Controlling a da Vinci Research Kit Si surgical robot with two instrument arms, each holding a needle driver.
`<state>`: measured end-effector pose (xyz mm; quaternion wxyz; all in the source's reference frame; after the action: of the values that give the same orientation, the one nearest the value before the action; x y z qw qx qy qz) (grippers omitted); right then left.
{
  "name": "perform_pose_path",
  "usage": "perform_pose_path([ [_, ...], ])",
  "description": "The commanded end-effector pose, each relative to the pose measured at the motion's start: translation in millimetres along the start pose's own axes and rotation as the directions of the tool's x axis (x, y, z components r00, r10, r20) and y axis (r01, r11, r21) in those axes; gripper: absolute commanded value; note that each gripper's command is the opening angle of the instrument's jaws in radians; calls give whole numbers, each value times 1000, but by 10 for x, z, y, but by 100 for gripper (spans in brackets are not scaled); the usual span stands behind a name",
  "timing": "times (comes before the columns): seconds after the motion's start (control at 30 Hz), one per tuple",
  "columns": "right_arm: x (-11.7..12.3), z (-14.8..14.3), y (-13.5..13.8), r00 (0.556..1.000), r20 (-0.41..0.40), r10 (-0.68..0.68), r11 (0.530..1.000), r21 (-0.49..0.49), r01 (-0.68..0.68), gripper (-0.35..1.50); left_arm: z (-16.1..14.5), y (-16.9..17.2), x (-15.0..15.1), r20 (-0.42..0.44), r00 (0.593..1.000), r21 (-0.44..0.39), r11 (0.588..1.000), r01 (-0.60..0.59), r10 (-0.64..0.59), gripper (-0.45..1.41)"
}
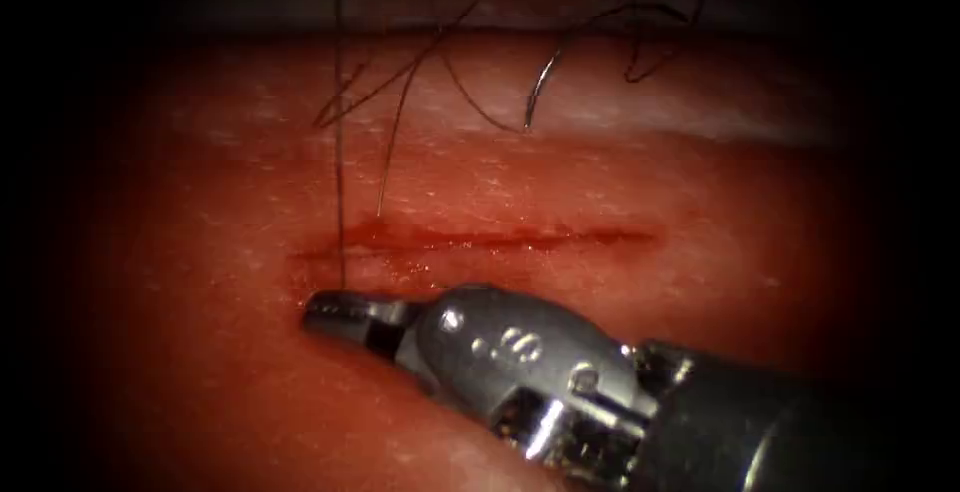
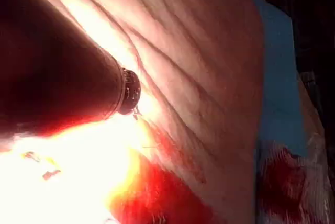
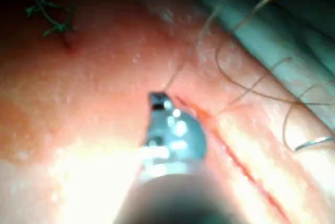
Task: Wound Closure
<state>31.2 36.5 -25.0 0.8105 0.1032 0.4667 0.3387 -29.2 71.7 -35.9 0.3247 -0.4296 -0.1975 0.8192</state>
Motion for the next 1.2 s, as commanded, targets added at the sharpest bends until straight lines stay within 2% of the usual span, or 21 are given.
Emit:
perform_pose_path([
  [0.03,-1,3,2,1000,-5,2,1000,-8,-2,-35,3,-6,1,-21,1000,7,1000,4,-4,-35],
  [0.23,-1,-2,0,1000,-11,2,1000,-11,-3,-35,-14,-21,-26,-89,996,51,999,20,-16,-35],
  [0.33,-2,-2,0,1000,-14,2,1000,-12,-2,-35,-13,-22,-37,-116,993,70,997,26,-18,-35],
  [0.37,-3,-1,1,1000,-20,-4,1000,-13,4,-30,-11,-21,-40,-124,992,71,997,26,-17,-35],
  [0.4,-5,-1,3,999,-39,13,1000,-11,-14,5,-6,-18,-48,-141,990,68,997,24,-14,-35],
  [0.53,-3,-5,7,997,-63,45,999,-4,-46,72,5,-11,-62,-194,980,53,997,56,-44,-35],
  [0.57,-1,-9,8,996,-70,55,999,6,-54,99,9,-8,-67,-206,977,46,997,68,-57,-35],
  [0.67,8,-21,9,992,-96,77,997,29,-75,131,15,-4,-77,-219,972,24,995,97,-89,-35],
  [0.73,14,-29,9,991,-103,90,995,52,-85,138,16,-3,-79,-222,969,11,993,115,-110,-35],
  [0.83,23,-44,8,991,-96,98,992,92,-90,131,17,0,-83,-239,960,-13,989,148,-147,-35],
  [0.87,29,-56,10,992,-94,87,992,103,-78,88,17,3,-85,-246,956,-28,987,161,-163,-35],
  [0.97,39,-66,16,994,-102,45,994,104,-34,-5,18,8,-87,-251,950,-48,983,178,-184,-35],
  [1.0,44,-68,19,993,-110,39,994,103,-27,-28,19,10,-88,-250,949,-58,981,186,-195,-35],
  [1.03,52,-71,26,992,-120,24,995,99,-13,-35,20,13,-88,-250,947,-70,980,188,-199,-35],
  [1.2,67,-84,45,991,-130,2,995,94,11,-35,20,18,-89,-246,945,-89,976,198,-214,-35],
])
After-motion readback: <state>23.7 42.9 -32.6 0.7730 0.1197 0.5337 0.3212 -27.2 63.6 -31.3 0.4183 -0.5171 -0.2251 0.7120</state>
